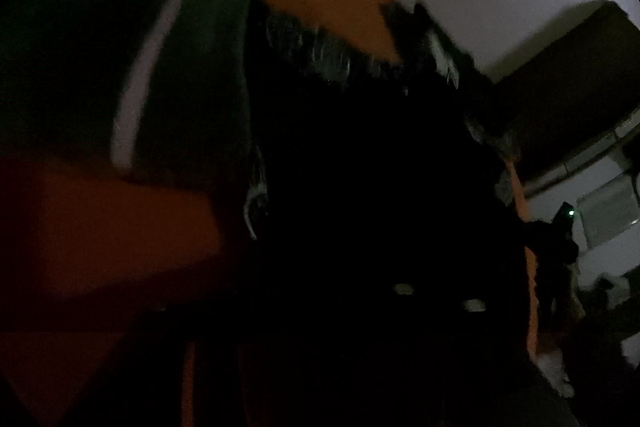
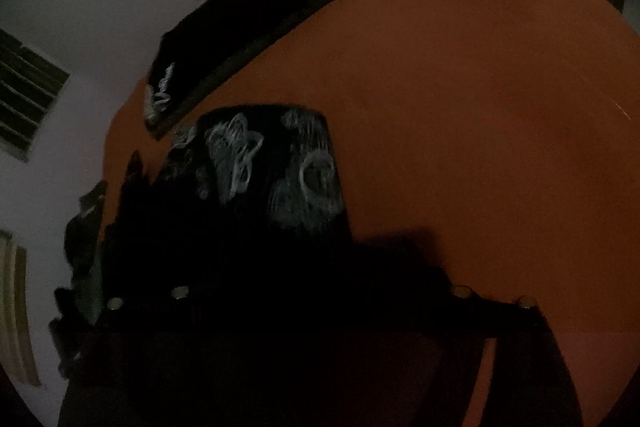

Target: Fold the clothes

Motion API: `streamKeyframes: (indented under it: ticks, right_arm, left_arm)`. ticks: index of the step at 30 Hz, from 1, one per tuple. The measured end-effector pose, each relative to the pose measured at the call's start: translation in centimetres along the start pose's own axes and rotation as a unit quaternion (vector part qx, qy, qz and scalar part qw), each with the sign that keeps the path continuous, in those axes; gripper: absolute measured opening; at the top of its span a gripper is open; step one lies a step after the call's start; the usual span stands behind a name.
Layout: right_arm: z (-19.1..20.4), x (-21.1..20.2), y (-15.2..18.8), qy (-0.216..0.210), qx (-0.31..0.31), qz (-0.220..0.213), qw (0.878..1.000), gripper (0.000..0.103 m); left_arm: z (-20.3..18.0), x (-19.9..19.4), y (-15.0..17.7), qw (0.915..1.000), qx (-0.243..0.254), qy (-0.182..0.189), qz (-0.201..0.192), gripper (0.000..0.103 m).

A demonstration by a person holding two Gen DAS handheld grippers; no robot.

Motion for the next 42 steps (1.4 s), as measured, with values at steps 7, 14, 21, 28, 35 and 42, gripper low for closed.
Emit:
streamKeyframes:
  ticks: [7, 14, 21, 28, 35, 42]
  right_arm:
    - [0.7, -3.3, -0.2, 0.085, -0.033, -0.069, 0.993, 0.005]
    - [-0.5, -6.0, 1.5, 0.166, -0.042, -0.081, 0.982, 0.067]
    - [2.2, -11.8, 16.6, 0.031, -0.034, 0.021, 0.999, 0.068]
    - [1.9, -10.8, 31.7, -0.039, 0.026, 0.151, 0.987, 0.068]
    - [4.7, -5.9, 32.2, -0.109, 0.079, 0.165, 0.977, 0.034]
    - [4.6, -9.1, 32.7, -0.118, 0.106, 0.175, 0.972, 0.008]
  left_arm:
    - [1.3, -3.0, 1.2, 0.9998, -0.009, -0.003, -0.018, 0.001]
    - [1.9, -6.0, 5.7, 0.9984, -0.046, 0.001, 0.034, 0.017]
    - [-1.3, -11.5, 17.9, 0.9898, -0.057, 0.055, 0.118, 0.036]
    - [-2.3, -10.5, 23.3, 0.9795, -0.114, 0.091, 0.139, 0.036]
    - [-3.8, -7.1, 21.6, 0.9826, -0.094, 0.106, 0.120, 0.014]
    - [-6.2, -12.4, 23.5, 0.9852, -0.104, 0.117, 0.071, 0.004]
Point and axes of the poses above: each gripper's, at about its wrist camera, not at the fingertips, and x roughly the way its jaws point, z to its left, y to its underside, the point moved 8 cm from there along x, roughly the way its jaws point, and after that the axes turned 8 degrees about x, right-handed, at the moved point
